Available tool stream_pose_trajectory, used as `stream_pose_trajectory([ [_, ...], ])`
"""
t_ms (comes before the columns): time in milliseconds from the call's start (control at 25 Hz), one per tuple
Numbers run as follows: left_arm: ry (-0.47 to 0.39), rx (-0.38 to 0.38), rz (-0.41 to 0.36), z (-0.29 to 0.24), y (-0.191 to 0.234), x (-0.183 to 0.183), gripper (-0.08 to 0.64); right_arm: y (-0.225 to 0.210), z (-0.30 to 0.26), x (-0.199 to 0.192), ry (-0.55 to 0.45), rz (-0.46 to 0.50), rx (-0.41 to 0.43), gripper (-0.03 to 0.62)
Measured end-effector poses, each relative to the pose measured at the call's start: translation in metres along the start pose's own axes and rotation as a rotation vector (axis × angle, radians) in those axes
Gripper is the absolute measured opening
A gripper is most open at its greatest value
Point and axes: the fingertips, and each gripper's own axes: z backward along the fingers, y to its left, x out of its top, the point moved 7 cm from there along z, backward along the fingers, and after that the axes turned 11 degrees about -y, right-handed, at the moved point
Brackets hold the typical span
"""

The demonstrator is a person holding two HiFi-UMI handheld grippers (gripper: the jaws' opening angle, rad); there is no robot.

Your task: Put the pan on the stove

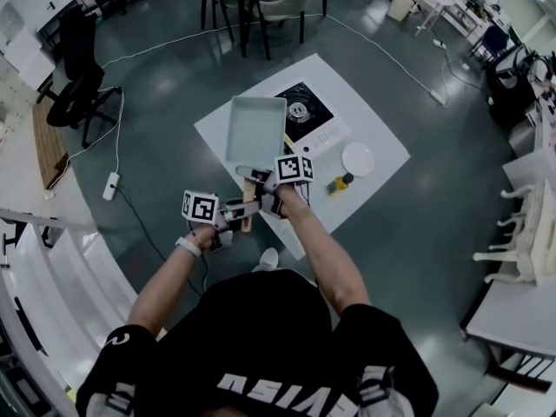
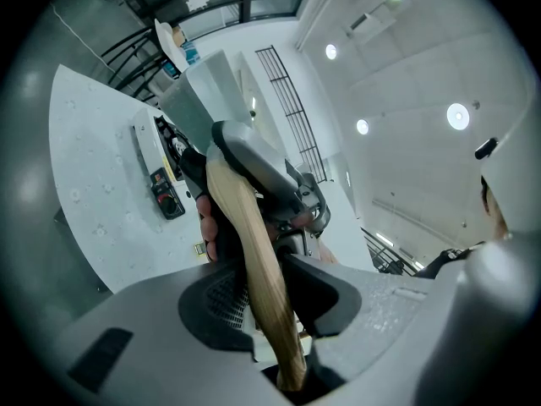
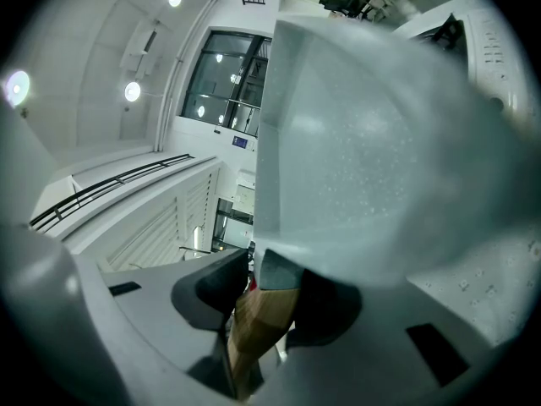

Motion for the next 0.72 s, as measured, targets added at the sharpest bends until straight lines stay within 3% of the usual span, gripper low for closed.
stream_pose_trajectory([
  [720,0.006,-0.017,-0.004,-0.022,-0.002,0.000,0.100,-0.007,0.014,0.014,-0.006,0.010,0.001,0.129],
])
